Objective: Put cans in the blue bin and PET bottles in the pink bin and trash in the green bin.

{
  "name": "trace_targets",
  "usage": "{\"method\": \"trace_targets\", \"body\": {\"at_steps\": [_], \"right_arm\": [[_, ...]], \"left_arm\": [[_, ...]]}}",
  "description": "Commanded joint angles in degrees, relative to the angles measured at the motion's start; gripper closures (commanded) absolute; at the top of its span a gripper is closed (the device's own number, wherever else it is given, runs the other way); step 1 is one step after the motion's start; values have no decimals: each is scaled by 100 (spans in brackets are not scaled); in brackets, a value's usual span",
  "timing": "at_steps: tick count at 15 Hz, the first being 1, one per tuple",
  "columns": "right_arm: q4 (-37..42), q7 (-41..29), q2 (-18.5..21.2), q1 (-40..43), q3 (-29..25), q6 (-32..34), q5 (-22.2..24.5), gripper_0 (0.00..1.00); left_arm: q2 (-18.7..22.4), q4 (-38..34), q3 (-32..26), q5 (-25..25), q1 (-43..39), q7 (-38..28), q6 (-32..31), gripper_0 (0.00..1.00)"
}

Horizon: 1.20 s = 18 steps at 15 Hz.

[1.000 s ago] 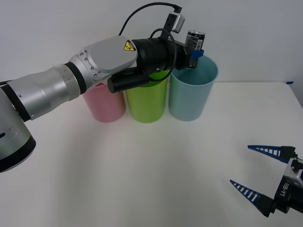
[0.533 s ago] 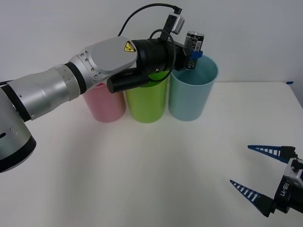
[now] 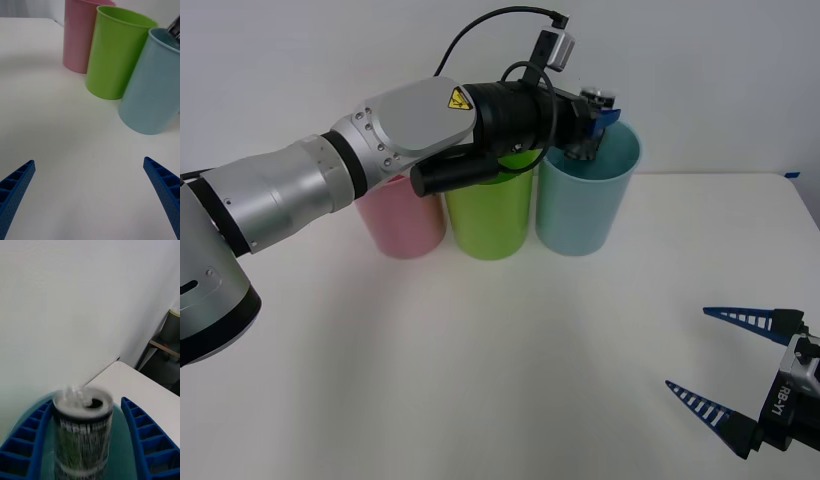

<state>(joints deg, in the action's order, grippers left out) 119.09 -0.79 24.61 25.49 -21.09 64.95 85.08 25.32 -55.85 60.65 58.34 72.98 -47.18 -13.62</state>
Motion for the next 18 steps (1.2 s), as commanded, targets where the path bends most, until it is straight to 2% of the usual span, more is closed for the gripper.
{"method": "trace_targets", "body": {"at_steps": [1,12,14,18], "right_arm": [[0,0,0,0,0,0,0,0],[0,0,0,0,0,0,0,0],[0,0,0,0,0,0,0,0],[0,0,0,0,0,0,0,0]], "left_arm": [[-9,-5,-1,-42,15,-89,9,0],[-1,-101,-80,-192,85,-72,167,0],[78,-312,-326,-412,76,166,123,0],[245,-339,-853,-1220,76,1009,-492,0]]}}
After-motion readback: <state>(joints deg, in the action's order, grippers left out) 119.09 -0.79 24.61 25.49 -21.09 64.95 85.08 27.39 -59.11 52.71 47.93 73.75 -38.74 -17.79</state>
